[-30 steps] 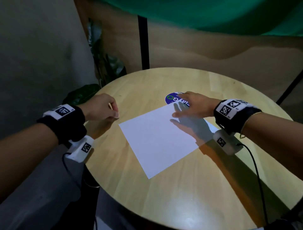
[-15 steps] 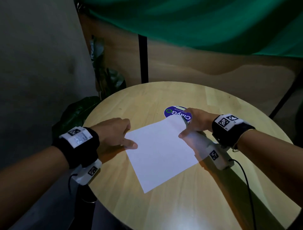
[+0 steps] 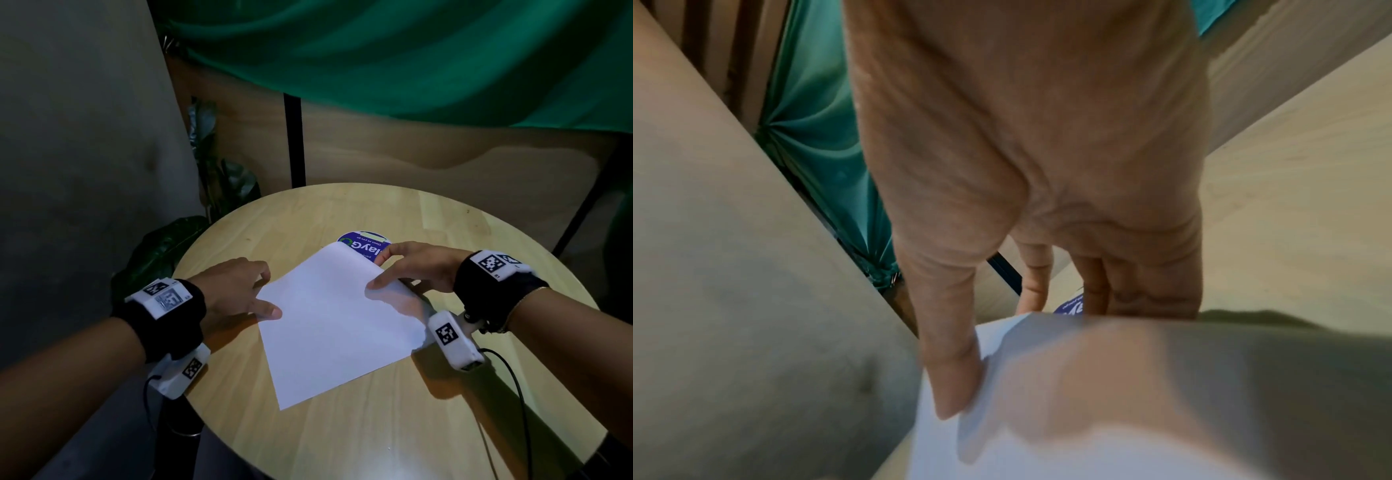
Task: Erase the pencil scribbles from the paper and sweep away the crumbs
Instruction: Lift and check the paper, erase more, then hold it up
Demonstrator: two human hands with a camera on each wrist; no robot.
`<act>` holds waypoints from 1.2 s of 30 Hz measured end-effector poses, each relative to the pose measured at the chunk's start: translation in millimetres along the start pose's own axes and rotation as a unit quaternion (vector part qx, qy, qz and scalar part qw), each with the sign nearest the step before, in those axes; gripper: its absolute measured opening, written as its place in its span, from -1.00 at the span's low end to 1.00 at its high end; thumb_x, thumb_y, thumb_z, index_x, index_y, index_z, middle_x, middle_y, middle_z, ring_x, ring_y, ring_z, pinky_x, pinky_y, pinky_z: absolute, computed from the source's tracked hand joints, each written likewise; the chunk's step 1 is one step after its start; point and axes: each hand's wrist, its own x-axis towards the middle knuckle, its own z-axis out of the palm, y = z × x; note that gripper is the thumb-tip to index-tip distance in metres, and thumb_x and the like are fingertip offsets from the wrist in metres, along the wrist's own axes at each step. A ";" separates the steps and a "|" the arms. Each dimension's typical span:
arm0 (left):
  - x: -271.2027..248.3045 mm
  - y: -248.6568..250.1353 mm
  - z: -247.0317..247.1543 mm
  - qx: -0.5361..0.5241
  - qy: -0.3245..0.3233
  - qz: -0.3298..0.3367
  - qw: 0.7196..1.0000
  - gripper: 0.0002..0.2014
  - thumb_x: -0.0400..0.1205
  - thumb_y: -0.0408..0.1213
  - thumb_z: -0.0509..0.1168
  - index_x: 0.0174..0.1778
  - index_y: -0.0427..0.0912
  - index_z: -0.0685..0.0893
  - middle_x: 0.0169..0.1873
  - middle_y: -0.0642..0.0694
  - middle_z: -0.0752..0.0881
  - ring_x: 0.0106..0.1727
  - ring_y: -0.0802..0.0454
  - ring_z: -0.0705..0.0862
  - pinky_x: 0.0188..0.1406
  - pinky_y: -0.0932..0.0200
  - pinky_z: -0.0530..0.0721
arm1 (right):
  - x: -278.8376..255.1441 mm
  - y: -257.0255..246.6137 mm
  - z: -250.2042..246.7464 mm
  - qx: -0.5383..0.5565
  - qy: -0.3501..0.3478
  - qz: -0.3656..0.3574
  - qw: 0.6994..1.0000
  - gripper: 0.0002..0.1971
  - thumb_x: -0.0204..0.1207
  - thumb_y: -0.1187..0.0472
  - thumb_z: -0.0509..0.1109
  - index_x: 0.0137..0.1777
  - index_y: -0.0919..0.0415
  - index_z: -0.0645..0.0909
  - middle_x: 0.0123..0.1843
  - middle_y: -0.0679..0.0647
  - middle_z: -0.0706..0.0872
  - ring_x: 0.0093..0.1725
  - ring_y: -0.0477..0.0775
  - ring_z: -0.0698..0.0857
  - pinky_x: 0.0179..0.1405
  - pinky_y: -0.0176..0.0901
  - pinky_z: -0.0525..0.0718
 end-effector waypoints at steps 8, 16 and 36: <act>-4.7 -1.4 2.0 -0.018 0.032 -0.013 0.999 -0.08 0.49 0.44 0.54 0.71 0.12 0.41 0.39 -0.03 0.66 0.22 -0.06 0.65 0.24 -0.04 0.70 | -20.8 0.5 -5.7 0.101 -0.048 -0.054 0.992 -0.32 0.43 0.46 0.72 0.48 0.08 0.54 0.22 0.27 0.90 0.15 0.33 0.91 0.20 0.30 0.87; -12.8 6.3 6.3 -0.296 0.105 0.003 0.949 0.20 0.53 0.10 0.69 0.88 0.22 -0.05 0.34 -0.11 0.70 0.24 -0.09 0.72 0.17 0.02 0.69 | -48.7 1.6 -19.0 0.123 -0.029 -0.224 0.966 -0.66 0.54 0.52 0.58 0.31 0.43 0.79 0.23 0.36 0.88 0.08 0.35 0.90 0.05 0.11 0.90; 25.1 46.1 -30.2 -0.343 0.212 0.092 0.910 -0.67 0.69 -0.34 0.57 0.39 -0.14 0.83 0.29 0.01 0.88 0.25 0.02 0.86 0.38 -0.10 0.82 | -0.4 19.7 -21.8 0.141 0.262 -0.286 0.911 -0.85 0.60 0.27 0.67 0.14 0.19 0.86 0.10 0.01 0.93 0.10 0.04 0.91 0.26 0.26 0.85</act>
